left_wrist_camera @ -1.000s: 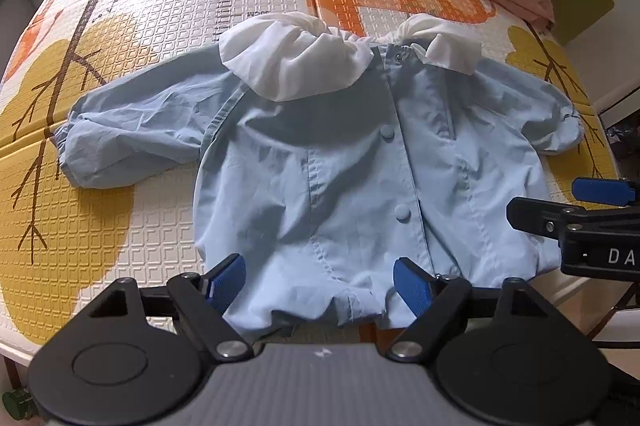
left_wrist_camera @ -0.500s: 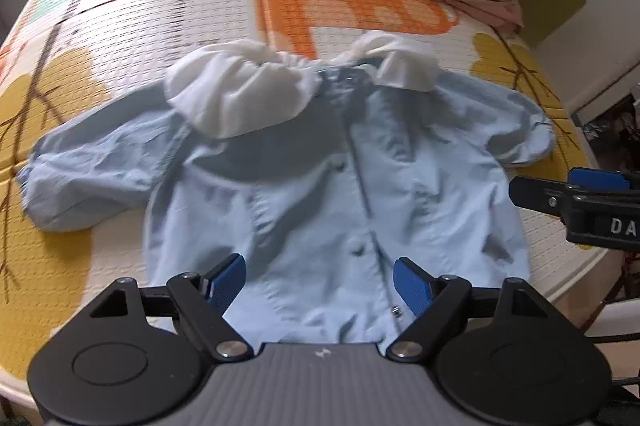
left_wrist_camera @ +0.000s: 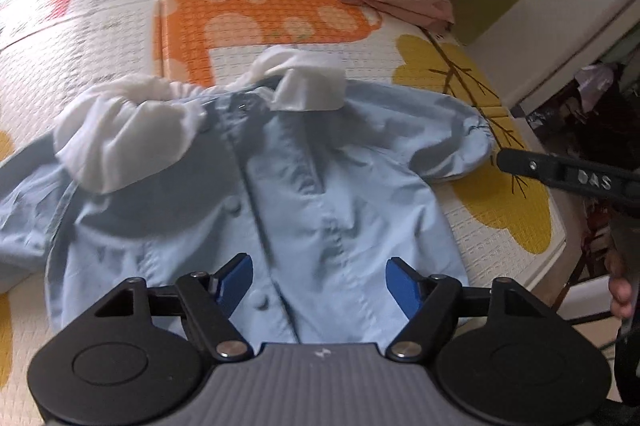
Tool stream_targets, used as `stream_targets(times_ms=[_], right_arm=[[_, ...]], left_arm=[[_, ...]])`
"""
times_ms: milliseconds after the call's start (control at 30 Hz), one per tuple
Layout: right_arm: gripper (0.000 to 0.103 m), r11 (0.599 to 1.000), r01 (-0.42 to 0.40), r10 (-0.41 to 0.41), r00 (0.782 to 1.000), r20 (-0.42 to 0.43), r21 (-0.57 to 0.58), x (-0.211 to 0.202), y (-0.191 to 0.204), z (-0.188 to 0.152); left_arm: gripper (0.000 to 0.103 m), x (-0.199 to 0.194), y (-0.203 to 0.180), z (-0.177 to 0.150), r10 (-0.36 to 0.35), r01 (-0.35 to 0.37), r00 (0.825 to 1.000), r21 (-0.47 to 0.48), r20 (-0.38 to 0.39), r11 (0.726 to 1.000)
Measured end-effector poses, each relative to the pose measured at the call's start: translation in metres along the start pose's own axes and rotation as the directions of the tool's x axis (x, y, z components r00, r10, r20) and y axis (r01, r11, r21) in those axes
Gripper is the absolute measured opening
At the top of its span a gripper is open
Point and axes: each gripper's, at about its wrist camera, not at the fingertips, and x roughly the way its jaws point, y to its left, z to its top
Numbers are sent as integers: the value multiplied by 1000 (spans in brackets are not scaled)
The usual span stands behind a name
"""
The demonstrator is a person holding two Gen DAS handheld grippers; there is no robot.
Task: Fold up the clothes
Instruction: 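Move the right gripper out to the gathered cuff of the sleeve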
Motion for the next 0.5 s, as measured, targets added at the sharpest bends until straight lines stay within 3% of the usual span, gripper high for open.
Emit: stream_targets(times_ms=[333,500], right_arm=[[76,991,-9,8,1000,7,136,49,-77,5],[69,965,-88,92,996,-7,246,73,-103,-2]], left_arm=[[75,25,-28,16,-39,36,998,62,40,997],[75,44,-39,21,-26,24,999,84,21,996]])
